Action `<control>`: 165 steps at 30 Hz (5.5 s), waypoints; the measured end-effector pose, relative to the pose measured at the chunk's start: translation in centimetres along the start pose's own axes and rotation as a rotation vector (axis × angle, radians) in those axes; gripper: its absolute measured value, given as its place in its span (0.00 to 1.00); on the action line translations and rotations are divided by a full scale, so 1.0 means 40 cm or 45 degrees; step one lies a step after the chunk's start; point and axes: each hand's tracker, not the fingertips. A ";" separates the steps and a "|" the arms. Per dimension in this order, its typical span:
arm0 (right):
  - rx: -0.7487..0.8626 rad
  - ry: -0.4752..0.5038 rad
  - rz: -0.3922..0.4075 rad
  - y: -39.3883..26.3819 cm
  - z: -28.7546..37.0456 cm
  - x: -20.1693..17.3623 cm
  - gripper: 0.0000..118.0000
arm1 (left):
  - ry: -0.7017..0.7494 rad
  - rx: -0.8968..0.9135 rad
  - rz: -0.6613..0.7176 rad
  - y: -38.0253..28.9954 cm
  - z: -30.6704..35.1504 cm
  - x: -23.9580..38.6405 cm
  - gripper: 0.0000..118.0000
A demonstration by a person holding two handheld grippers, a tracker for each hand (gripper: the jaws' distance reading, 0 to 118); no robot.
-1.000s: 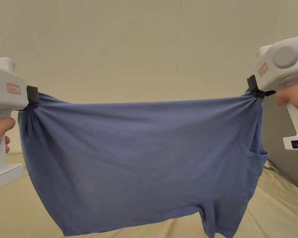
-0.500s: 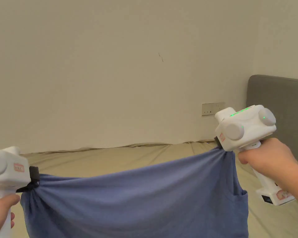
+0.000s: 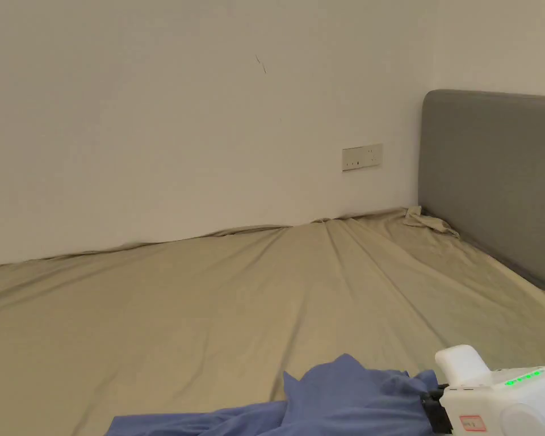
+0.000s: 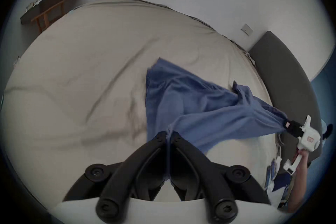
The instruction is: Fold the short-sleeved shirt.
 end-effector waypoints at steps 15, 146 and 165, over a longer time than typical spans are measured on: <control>-0.153 0.065 -0.143 -0.402 0.387 0.072 0.05 | -0.126 -0.176 -0.038 -0.379 0.314 -0.077 0.01; -0.348 -0.119 -0.443 -0.205 -0.162 0.098 0.90 | -0.116 -0.071 0.638 -0.109 -0.109 0.021 1.00; 0.046 0.137 0.057 -0.391 0.292 -0.229 0.03 | 0.075 0.000 0.115 -0.459 0.167 0.070 0.00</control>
